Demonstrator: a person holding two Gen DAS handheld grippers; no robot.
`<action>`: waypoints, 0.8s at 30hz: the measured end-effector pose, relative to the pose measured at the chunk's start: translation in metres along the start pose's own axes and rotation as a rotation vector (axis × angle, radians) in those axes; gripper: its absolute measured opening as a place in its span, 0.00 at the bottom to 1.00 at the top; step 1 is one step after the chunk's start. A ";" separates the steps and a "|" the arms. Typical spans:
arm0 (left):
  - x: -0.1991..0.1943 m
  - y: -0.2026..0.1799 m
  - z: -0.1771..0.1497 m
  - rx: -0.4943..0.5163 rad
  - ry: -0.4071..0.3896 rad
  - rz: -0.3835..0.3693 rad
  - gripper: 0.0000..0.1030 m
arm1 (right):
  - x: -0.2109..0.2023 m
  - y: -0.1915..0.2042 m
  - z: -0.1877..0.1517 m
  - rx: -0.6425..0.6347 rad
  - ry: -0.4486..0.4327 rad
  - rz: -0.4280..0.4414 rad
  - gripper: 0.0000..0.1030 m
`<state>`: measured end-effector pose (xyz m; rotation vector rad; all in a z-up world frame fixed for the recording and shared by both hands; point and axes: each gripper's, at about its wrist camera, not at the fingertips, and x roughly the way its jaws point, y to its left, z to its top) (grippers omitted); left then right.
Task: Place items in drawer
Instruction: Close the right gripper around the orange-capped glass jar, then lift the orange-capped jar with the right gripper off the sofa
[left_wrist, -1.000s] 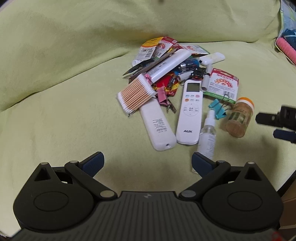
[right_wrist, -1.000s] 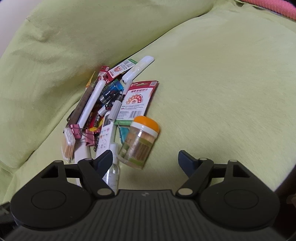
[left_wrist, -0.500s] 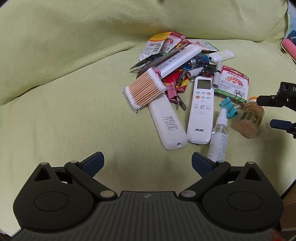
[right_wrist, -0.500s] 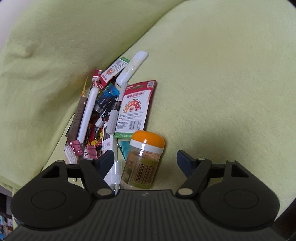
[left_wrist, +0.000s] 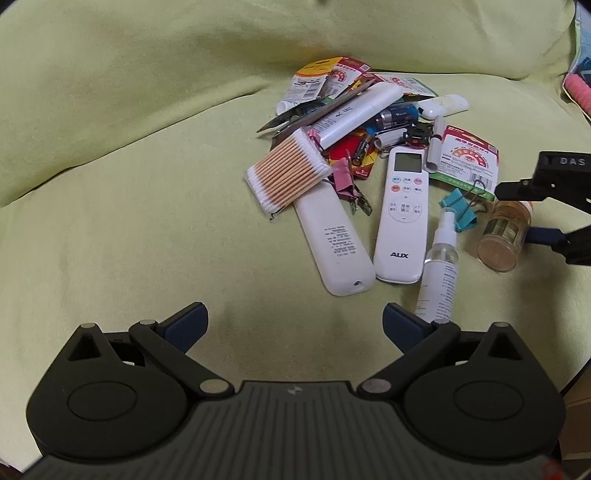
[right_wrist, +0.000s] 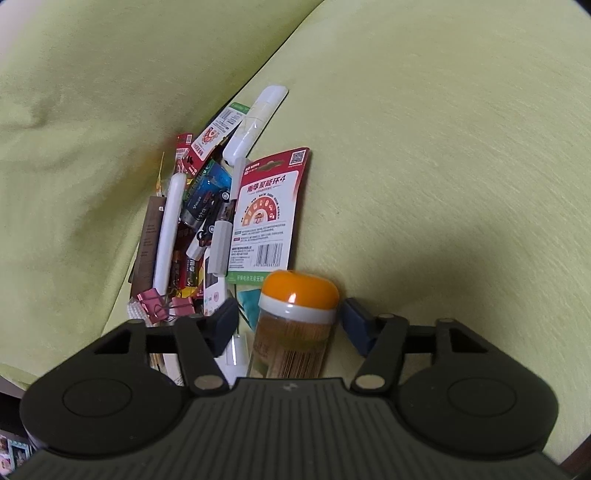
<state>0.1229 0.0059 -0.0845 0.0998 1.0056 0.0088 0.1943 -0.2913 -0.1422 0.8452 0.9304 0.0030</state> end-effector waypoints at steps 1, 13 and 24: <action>0.000 -0.001 0.000 0.001 0.000 -0.002 0.98 | 0.001 0.001 0.001 -0.007 0.001 -0.005 0.45; -0.005 -0.006 -0.003 0.007 -0.005 -0.010 0.98 | -0.027 0.027 -0.033 -0.328 -0.209 -0.010 0.42; -0.008 -0.008 -0.006 0.007 -0.002 -0.016 0.98 | -0.043 0.053 -0.090 -0.755 -0.315 -0.146 0.41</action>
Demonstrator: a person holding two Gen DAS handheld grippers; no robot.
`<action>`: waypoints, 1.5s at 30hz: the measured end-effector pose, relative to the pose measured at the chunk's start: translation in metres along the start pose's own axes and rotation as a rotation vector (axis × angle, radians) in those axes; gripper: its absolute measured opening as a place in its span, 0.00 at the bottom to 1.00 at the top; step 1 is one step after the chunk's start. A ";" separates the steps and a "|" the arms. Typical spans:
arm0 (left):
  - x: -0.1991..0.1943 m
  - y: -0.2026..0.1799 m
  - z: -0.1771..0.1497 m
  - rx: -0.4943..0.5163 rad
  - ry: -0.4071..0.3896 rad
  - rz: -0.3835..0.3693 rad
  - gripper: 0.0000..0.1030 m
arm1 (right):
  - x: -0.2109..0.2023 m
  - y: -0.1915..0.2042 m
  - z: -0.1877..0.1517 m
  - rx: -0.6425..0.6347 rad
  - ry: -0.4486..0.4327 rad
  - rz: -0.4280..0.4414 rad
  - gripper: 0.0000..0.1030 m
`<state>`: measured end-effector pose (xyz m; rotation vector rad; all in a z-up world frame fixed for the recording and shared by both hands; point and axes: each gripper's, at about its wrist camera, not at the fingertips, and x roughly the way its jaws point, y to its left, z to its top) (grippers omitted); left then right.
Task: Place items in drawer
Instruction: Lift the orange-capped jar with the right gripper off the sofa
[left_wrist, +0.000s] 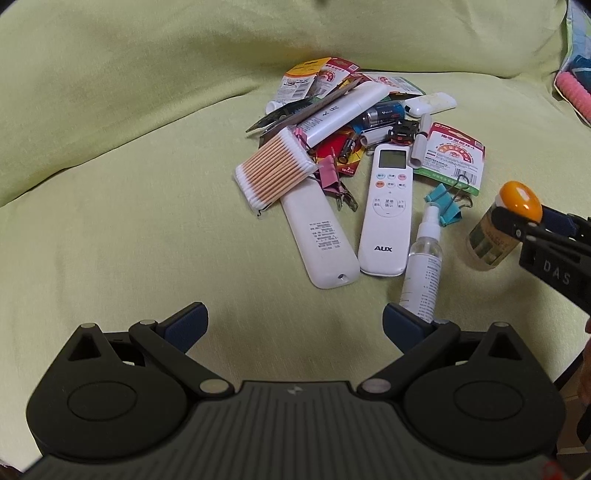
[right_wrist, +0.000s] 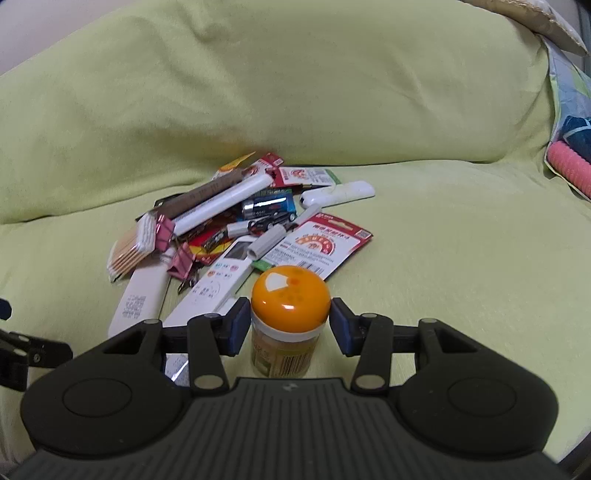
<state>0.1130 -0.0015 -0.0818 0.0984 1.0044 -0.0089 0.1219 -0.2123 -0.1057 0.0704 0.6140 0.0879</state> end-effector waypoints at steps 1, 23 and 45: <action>0.000 0.000 0.000 0.001 0.001 -0.001 0.98 | 0.000 0.000 0.000 0.000 0.005 0.005 0.41; 0.004 0.002 -0.003 -0.006 0.019 0.009 0.98 | -0.008 0.027 0.002 -0.167 0.008 0.002 0.48; 0.007 0.005 -0.004 -0.018 0.027 0.008 0.98 | 0.004 0.038 0.005 -0.235 0.077 -0.036 0.40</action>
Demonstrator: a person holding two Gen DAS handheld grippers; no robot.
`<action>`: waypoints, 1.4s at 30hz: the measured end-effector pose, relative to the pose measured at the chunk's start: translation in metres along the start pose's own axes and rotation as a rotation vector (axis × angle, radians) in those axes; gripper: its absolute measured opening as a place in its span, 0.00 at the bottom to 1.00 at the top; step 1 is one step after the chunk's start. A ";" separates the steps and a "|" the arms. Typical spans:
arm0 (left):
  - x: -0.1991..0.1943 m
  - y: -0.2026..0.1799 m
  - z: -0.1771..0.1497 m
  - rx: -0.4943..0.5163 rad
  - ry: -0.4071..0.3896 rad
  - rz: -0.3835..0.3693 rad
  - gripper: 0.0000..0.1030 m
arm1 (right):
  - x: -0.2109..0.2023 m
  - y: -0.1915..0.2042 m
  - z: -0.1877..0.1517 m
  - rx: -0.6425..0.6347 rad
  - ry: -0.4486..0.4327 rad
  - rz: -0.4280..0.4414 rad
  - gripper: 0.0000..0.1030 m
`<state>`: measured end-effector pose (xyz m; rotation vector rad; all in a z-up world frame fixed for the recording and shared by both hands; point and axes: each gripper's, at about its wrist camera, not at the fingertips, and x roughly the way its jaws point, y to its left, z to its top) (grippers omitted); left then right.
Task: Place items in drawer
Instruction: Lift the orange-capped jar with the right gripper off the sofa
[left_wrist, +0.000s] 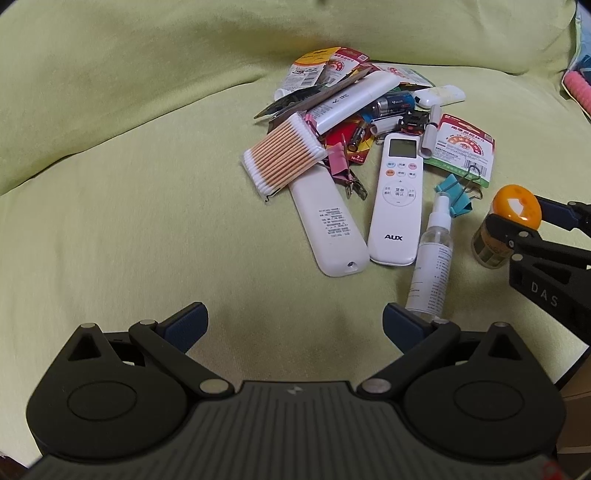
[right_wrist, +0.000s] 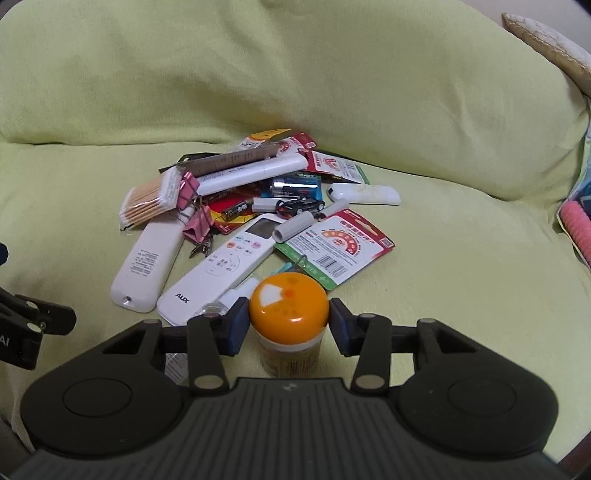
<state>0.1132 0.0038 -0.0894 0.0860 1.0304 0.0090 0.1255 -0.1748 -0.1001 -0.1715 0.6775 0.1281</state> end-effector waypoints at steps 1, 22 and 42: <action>0.000 0.000 0.000 0.000 0.000 -0.001 0.98 | -0.001 -0.001 0.000 0.004 0.001 0.001 0.40; -0.008 -0.007 -0.002 0.006 -0.002 -0.011 0.98 | -0.021 -0.014 -0.011 0.056 0.037 0.008 0.40; 0.002 -0.013 0.002 0.011 0.015 -0.005 0.98 | -0.023 -0.022 -0.010 0.093 0.070 0.008 0.40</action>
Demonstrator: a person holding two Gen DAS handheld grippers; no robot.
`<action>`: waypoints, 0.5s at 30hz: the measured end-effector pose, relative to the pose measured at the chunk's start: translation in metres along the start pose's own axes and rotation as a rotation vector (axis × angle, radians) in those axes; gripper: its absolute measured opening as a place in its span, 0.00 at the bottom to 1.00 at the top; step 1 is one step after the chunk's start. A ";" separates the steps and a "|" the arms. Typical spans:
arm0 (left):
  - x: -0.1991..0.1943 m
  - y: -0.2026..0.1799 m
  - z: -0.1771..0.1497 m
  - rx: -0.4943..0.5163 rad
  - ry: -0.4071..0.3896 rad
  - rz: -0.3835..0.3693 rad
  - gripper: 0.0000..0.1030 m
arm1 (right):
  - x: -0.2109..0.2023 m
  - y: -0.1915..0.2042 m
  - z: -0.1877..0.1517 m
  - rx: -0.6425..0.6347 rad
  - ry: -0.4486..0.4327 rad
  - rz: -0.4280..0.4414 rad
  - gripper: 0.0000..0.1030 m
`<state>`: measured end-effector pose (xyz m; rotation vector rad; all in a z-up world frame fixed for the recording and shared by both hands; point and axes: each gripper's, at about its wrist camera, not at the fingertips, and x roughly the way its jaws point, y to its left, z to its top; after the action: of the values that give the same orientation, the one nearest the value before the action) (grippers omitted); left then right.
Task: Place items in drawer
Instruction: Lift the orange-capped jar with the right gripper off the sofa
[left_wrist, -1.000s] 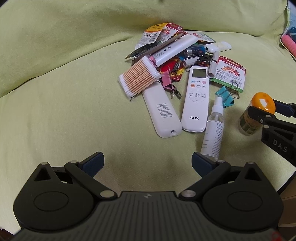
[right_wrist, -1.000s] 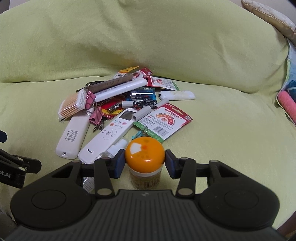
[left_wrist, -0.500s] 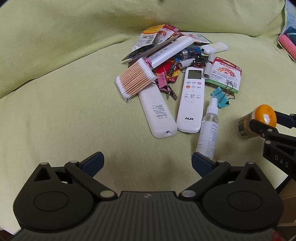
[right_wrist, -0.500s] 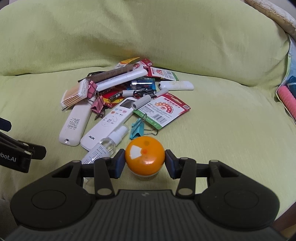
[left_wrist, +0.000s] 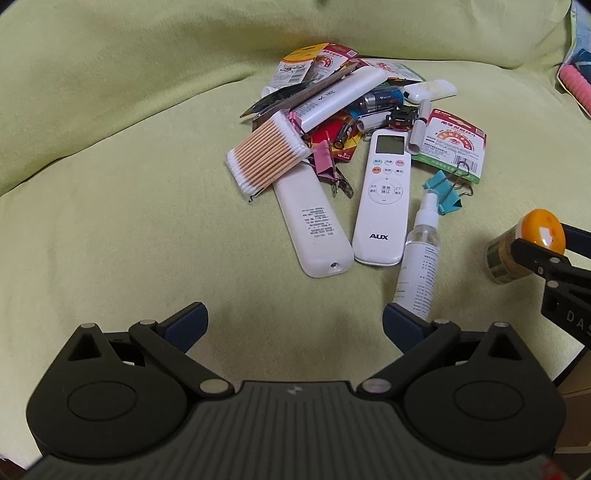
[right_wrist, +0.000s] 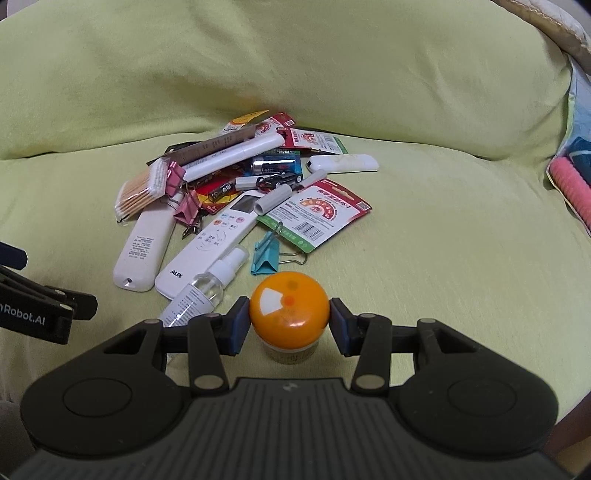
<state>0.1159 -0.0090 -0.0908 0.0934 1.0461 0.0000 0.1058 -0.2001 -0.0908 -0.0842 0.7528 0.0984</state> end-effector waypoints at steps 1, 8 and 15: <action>0.000 0.000 0.000 0.001 0.000 0.001 0.98 | -0.001 0.000 0.001 0.002 -0.001 0.000 0.40; -0.004 -0.004 -0.001 0.009 -0.006 0.002 0.98 | -0.006 -0.001 -0.002 0.016 -0.003 0.002 0.40; -0.014 -0.009 -0.002 0.015 -0.019 -0.004 0.98 | -0.016 -0.003 -0.004 0.031 -0.010 -0.001 0.40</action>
<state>0.1070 -0.0185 -0.0805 0.1047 1.0271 -0.0119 0.0920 -0.2044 -0.0822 -0.0548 0.7437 0.0862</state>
